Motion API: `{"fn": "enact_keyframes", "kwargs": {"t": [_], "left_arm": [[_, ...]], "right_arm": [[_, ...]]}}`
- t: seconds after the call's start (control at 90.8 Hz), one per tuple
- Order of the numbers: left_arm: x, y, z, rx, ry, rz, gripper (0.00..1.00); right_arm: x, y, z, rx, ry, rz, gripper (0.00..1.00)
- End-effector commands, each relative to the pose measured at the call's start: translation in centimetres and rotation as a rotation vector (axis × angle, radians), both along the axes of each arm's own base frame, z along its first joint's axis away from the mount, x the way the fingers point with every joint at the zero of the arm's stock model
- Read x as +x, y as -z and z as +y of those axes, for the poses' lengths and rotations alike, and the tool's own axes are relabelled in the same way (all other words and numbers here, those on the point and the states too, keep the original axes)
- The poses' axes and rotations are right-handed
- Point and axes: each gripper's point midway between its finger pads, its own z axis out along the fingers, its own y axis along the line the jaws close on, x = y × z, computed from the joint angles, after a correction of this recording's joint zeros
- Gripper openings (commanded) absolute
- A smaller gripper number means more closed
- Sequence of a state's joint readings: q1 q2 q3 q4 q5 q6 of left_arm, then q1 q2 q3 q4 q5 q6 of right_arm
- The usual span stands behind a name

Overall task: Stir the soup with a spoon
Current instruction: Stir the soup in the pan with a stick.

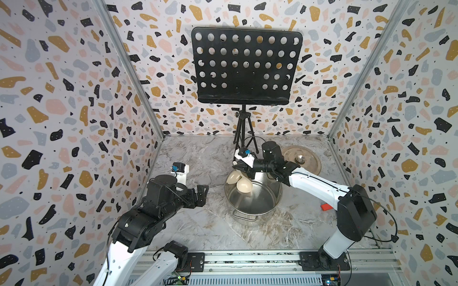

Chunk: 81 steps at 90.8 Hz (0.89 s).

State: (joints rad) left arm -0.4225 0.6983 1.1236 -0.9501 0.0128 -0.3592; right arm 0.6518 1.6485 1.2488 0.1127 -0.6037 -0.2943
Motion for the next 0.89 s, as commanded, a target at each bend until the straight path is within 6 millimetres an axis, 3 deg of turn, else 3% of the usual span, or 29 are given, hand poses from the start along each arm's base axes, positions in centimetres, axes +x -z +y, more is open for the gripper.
{"fn": "enact_keyframes", "kwargs": {"t": [0.0, 0.088, 0.187, 0.407, 0.54, 0.683, 0.782, 0.881], "left_arm": [[0.3, -0.6, 0.0, -0.006, -0.005, -0.032, 1.00], [0.5, -0.9, -0.2, -0.015, 0.002, -0.042, 0.99], [0.9, -1.2, -0.5, -0.018, 0.010, -0.050, 0.99], [1.4, -0.6, -1.1, -0.019, 0.027, -0.041, 0.99], [1.6, -0.5, -1.3, -0.024, 0.033, -0.039, 1.00], [1.7, -0.6, -1.4, -0.026, 0.036, -0.041, 0.99], [1.5, -0.5, -1.2, -0.025, 0.032, -0.039, 0.99], [1.2, -0.3, -1.0, -0.028, 0.025, -0.040, 1.00]], "right_arm": [[1.1, -2.5, -3.7, 0.023, 0.119, -0.049, 0.00], [1.1, -1.9, -6.5, 0.000, 0.181, -0.033, 0.00], [-0.7, -1.5, -8.7, -0.020, 0.194, -0.020, 0.00], [-8.5, -1.5, -9.0, 0.070, 0.000, 0.068, 0.00], [-12.4, -2.4, -7.5, 0.100, -0.109, 0.054, 0.00], [-15.9, -3.4, -4.2, 0.097, -0.249, 0.045, 0.00], [-17.0, -4.3, -1.8, 0.119, -0.324, 0.032, 0.00], [-16.7, -4.6, 0.5, 0.138, -0.369, 0.026, 0.00]]}}
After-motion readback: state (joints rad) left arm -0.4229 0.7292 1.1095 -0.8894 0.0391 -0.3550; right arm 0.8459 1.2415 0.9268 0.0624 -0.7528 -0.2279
